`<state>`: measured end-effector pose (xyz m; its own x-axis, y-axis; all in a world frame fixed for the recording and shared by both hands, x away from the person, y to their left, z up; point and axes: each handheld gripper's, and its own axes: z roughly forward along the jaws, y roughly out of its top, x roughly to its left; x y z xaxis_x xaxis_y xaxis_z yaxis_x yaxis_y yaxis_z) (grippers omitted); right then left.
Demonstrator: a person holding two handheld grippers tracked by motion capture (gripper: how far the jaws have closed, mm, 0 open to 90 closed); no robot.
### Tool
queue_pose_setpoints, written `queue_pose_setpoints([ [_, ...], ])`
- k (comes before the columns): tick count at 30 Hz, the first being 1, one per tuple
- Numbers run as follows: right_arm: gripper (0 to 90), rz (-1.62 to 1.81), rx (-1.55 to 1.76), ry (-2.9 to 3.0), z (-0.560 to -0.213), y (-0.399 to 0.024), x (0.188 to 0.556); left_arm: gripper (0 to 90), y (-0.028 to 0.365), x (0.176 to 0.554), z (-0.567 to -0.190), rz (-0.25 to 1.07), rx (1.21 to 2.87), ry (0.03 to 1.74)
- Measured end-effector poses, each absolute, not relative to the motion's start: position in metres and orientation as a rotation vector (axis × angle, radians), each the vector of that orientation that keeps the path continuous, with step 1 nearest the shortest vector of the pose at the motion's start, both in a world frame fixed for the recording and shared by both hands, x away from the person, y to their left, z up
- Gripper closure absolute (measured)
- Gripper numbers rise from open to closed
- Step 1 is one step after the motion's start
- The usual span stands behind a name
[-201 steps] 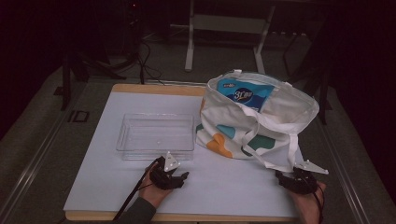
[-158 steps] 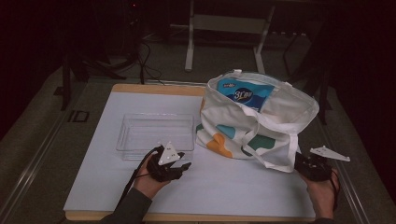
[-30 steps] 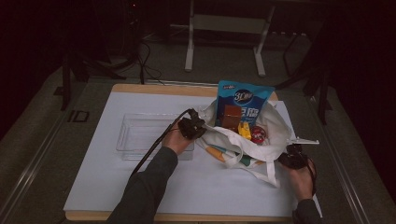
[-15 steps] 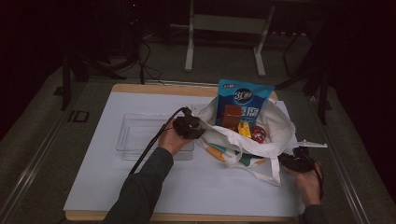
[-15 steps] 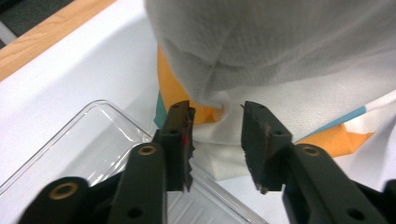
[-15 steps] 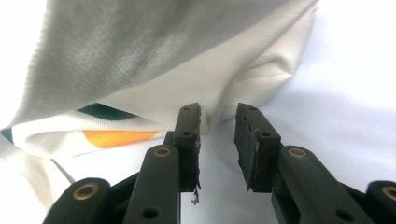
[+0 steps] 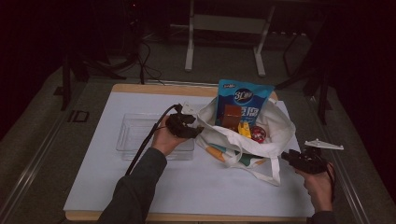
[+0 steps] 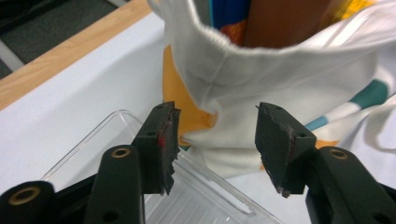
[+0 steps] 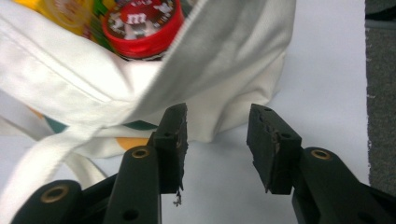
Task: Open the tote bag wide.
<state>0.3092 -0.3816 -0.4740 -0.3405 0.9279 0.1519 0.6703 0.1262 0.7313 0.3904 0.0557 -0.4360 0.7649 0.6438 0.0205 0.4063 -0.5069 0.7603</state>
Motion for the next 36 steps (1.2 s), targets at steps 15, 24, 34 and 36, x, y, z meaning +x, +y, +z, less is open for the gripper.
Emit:
queue_pose_setpoints([
  [15,49.6,1.16,1.497,2.021,-0.447,-0.384,0.297,40.1,0.065,0.374,-0.405,0.422,2.057,0.73],
  [24,52.9,1.199,1.526,1.968,-0.442,-0.38,0.305,49.2,0.042,0.361,-0.386,0.449,2.031,0.581],
  [34,68.1,1.164,1.552,1.948,-0.446,-0.371,0.317,50.8,-0.006,0.359,-0.411,0.42,2.236,0.417],
  [36,70.6,1.151,1.547,1.955,-0.446,-0.37,0.318,52.2,-0.009,0.36,-0.414,0.414,2.239,0.416],
])
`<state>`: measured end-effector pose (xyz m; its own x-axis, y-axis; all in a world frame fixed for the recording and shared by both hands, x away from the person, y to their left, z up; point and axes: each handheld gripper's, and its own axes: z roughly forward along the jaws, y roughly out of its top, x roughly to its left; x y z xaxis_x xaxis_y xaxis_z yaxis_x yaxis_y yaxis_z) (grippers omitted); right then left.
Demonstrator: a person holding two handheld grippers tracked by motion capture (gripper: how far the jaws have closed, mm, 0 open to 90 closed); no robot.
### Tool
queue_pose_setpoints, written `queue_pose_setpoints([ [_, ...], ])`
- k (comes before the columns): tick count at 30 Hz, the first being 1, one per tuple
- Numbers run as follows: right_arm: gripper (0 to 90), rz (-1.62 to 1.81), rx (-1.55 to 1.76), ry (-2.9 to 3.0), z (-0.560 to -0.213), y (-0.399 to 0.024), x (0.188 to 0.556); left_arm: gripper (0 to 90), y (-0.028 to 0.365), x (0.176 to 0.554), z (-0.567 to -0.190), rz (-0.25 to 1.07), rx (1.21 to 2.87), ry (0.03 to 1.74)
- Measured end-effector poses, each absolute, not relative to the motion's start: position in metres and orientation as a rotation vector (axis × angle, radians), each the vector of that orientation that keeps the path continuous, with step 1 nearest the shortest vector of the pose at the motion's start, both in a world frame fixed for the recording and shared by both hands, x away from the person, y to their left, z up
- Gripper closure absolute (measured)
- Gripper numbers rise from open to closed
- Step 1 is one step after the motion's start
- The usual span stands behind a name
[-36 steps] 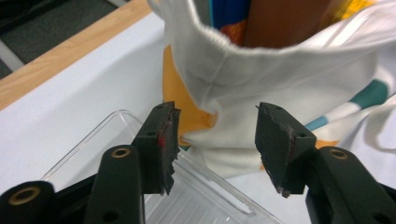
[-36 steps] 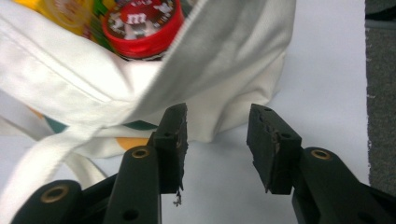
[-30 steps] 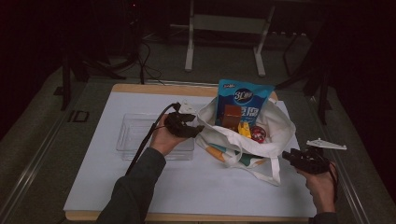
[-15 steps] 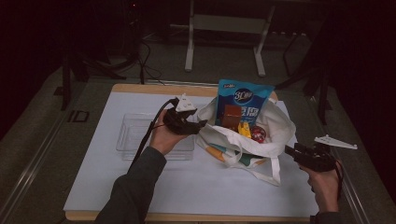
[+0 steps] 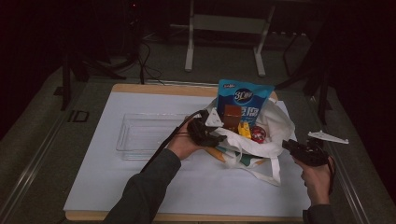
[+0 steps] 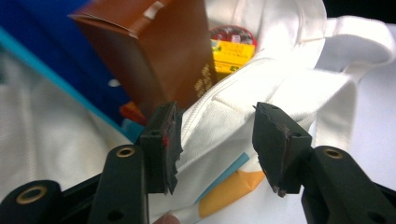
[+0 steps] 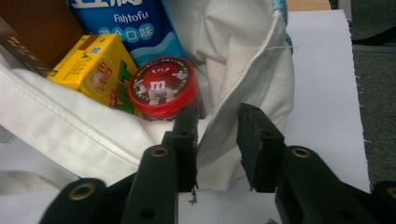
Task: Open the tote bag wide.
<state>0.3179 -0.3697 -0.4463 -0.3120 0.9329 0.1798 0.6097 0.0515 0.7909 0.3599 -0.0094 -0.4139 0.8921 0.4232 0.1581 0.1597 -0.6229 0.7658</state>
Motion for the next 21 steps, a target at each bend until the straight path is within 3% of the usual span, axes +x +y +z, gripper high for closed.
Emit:
queue_pose_setpoints([
  [6,81.3,1.148,1.553,1.967,-0.451,-0.368,0.321,60.7,-0.013,0.358,-0.419,0.404,2.275,0.405],
  [13,83.4,1.121,1.562,1.989,-0.46,-0.362,0.325,63.6,-0.024,0.357,-0.442,0.407,2.374,0.432],
  [21,84.9,1.059,1.578,2.034,-0.477,-0.353,0.332,72.8,-0.031,0.359,-0.463,0.389,2.416,0.497],
])
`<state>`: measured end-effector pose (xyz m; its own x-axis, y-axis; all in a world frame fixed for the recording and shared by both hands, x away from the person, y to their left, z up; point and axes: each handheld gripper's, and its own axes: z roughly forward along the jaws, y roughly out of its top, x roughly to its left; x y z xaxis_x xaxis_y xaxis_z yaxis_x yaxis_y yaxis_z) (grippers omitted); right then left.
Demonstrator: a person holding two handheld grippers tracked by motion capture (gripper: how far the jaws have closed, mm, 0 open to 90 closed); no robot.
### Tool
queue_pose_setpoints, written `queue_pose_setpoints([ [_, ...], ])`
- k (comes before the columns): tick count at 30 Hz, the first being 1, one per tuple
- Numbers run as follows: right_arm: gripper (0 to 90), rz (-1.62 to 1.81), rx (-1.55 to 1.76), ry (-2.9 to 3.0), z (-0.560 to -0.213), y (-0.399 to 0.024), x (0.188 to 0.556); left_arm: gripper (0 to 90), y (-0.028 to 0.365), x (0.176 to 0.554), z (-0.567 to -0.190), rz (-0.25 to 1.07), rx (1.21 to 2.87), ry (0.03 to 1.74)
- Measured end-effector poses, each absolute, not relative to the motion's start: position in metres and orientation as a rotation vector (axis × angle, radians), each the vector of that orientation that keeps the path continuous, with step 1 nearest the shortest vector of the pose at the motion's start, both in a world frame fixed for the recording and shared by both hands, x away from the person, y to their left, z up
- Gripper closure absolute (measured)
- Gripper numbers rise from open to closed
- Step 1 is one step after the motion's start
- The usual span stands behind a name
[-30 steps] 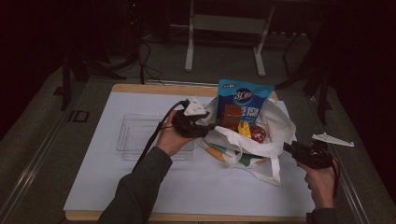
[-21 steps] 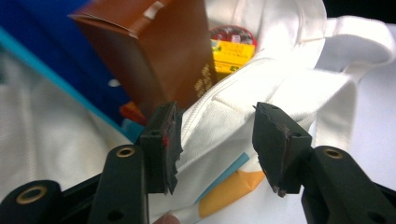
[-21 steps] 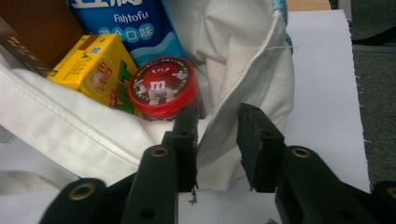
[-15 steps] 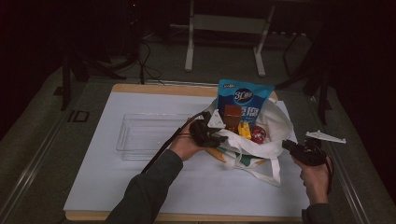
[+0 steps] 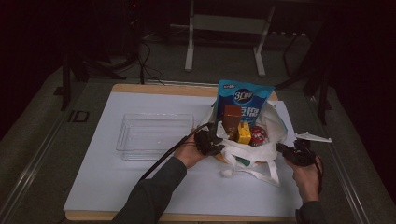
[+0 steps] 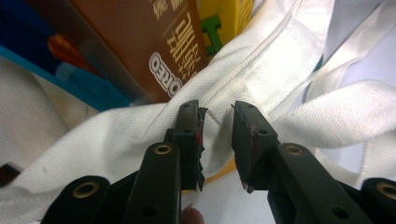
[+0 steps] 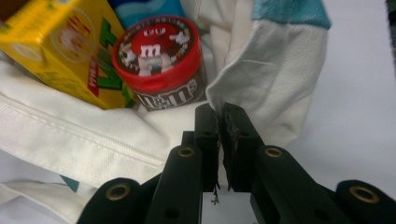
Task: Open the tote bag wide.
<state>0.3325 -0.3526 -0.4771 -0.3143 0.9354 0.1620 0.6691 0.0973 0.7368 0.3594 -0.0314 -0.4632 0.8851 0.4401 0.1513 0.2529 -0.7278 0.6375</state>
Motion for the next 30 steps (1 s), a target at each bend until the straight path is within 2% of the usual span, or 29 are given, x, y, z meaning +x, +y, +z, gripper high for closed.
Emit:
queue_pose_setpoints([
  [8,86.0,1.022,1.59,2.052,-0.489,-0.346,0.341,77.2,-0.038,0.363,-0.484,0.402,2.44,0.566],
  [16,86.7,0.947,1.619,2.06,-0.503,-0.342,0.351,78.4,-0.044,0.365,-0.492,0.411,2.468,0.642],
  [21,84.5,0.931,1.608,2.074,-0.499,-0.341,0.35,77.8,-0.039,0.365,-0.492,0.378,2.441,0.662],
  [23,83.0,0.941,1.58,2.092,-0.495,-0.341,0.347,76.2,-0.035,0.364,-0.488,0.35,2.414,0.667],
  [30,69.7,0.984,1.54,2.059,-0.474,-0.352,0.338,59.2,-0.018,0.357,-0.464,0.346,2.36,0.587],
])
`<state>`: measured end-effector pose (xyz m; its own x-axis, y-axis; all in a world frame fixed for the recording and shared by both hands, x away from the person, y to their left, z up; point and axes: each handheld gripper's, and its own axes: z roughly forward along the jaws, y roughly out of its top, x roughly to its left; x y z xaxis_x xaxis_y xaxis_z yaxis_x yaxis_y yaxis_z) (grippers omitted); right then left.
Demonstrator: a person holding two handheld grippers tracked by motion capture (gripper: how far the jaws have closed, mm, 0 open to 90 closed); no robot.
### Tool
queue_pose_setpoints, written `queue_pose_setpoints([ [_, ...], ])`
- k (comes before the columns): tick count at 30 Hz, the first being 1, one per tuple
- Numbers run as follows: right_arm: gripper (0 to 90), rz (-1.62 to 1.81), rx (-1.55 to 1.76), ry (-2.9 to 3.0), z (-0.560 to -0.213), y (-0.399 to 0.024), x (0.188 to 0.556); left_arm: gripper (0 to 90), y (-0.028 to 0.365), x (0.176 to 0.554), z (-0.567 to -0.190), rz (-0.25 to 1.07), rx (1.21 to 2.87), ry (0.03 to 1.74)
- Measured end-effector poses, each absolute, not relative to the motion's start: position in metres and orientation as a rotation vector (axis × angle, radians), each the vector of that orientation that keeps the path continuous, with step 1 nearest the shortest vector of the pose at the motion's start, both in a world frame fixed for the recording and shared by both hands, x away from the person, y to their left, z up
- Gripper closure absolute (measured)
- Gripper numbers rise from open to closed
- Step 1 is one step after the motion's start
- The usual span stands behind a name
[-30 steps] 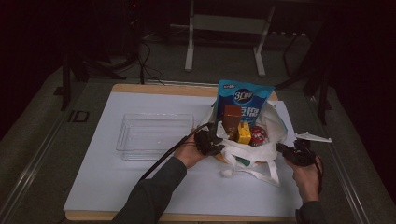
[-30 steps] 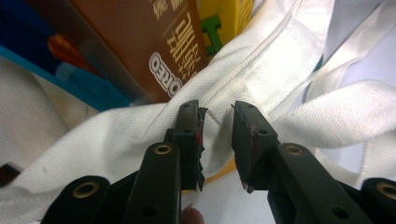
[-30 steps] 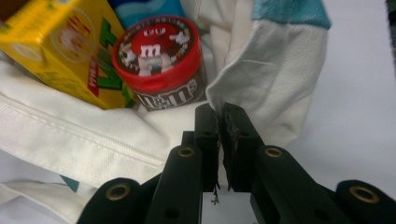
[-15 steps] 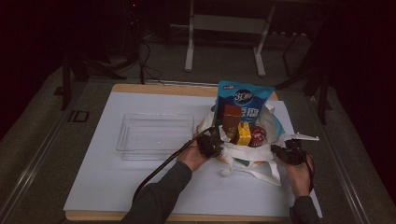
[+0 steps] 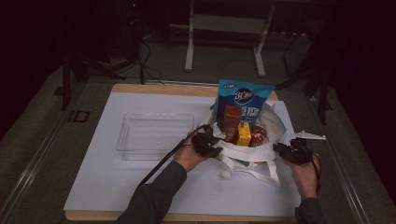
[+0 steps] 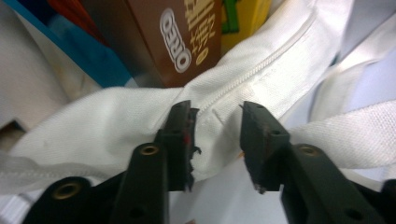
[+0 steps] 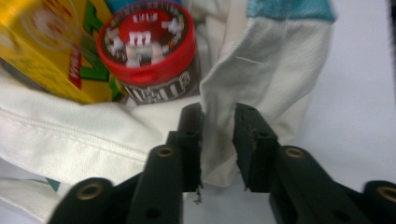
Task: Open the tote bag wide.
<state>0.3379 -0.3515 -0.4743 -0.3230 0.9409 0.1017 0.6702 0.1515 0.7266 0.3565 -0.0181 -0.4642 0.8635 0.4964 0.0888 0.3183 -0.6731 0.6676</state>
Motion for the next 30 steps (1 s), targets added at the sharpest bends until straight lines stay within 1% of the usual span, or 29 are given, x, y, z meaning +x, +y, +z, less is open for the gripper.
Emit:
queue_pose_setpoints([
  [6,61.2,1.012,1.514,1.994,-0.456,-0.359,0.334,55.5,0.0,0.353,-0.438,0.415,2.289,0.539],
  [9,60.1,1.021,1.507,1.975,-0.45,-0.361,0.335,57.8,0.006,0.355,-0.431,0.425,2.259,0.546],
  [10,58.0,1.034,1.502,1.957,-0.445,-0.362,0.336,59.1,0.011,0.356,-0.424,0.445,2.227,0.548],
  [14,55.5,1.045,1.492,1.936,-0.438,-0.362,0.339,58.8,0.019,0.359,-0.414,0.482,2.166,0.571],
  [15,54.4,1.045,1.487,1.918,-0.433,-0.363,0.34,57.1,0.022,0.361,-0.409,0.525,2.137,0.597],
  [17,54.4,1.045,1.487,1.903,-0.43,-0.363,0.342,56.0,0.022,0.361,-0.409,0.525,2.137,0.597],
  [18,53.7,1.047,1.481,1.888,-0.426,-0.363,0.345,53.4,0.022,0.367,-0.407,0.577,2.136,0.634],
  [19,53.6,1.043,1.478,1.881,-0.425,-0.363,0.347,53.0,0.021,0.37,-0.407,0.595,2.143,0.643],
  [23,55.5,1.045,1.46,1.876,-0.422,-0.36,0.355,52.7,0.017,0.383,-0.412,0.622,2.157,0.699],
  [26,57.7,1.048,1.427,1.872,-0.419,-0.356,0.36,58.2,0.015,0.393,-0.415,0.613,2.154,0.726],
  [28,61.1,1.053,1.411,1.872,-0.416,-0.354,0.365,63.1,0.013,0.399,-0.415,0.612,2.16,0.738],
  [30,69.0,1.049,1.404,1.881,-0.415,-0.351,0.37,69.0,0.011,0.403,-0.416,0.609,2.161,0.738],
])
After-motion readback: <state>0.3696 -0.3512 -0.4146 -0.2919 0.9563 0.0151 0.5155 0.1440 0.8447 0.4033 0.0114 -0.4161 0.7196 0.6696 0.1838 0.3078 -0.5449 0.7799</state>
